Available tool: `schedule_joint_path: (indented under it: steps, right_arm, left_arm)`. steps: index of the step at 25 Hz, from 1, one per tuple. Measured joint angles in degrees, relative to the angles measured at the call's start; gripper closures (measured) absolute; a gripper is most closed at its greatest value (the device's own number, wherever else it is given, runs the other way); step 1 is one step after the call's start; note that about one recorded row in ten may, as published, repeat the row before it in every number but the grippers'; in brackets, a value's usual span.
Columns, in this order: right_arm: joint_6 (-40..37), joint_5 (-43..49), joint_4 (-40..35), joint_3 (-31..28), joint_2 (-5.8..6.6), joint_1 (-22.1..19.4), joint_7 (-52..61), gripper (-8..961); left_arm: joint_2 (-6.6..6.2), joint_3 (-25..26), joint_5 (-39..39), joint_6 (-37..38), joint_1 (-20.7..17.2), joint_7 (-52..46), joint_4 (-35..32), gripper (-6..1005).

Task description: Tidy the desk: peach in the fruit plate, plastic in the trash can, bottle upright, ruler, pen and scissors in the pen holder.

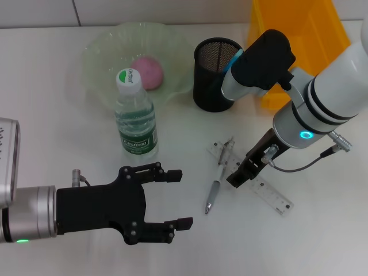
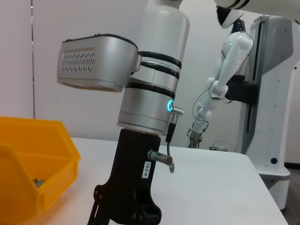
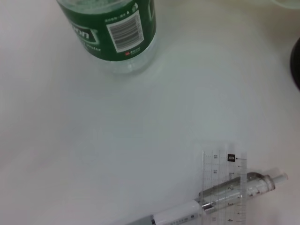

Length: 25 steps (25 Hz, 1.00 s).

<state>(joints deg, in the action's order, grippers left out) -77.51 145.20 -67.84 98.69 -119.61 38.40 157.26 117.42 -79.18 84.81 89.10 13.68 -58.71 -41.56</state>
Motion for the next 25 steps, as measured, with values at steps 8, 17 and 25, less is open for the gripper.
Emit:
schedule_joint_path:
  steps: [8, 17, 25]
  right_arm:
    - [0.09, 0.0, 0.71, -0.34, 0.0, 0.16, 0.04, 214]
    - [0.18, -0.26, 1.5, -0.46, 0.0, 0.37, 0.16, 501]
    - [-0.1, -0.47, 1.77, -0.66, -0.01, 0.33, 0.16, 575]
  left_arm:
    - [0.0, 0.08, 0.0, 0.06, 0.07, 0.0, 0.18, 187]
    - [0.0, 0.08, 0.0, 0.06, 0.11, 0.05, 0.25, 187]
    - [0.0, -0.04, 0.0, 0.03, 0.12, 0.08, 0.14, 187]
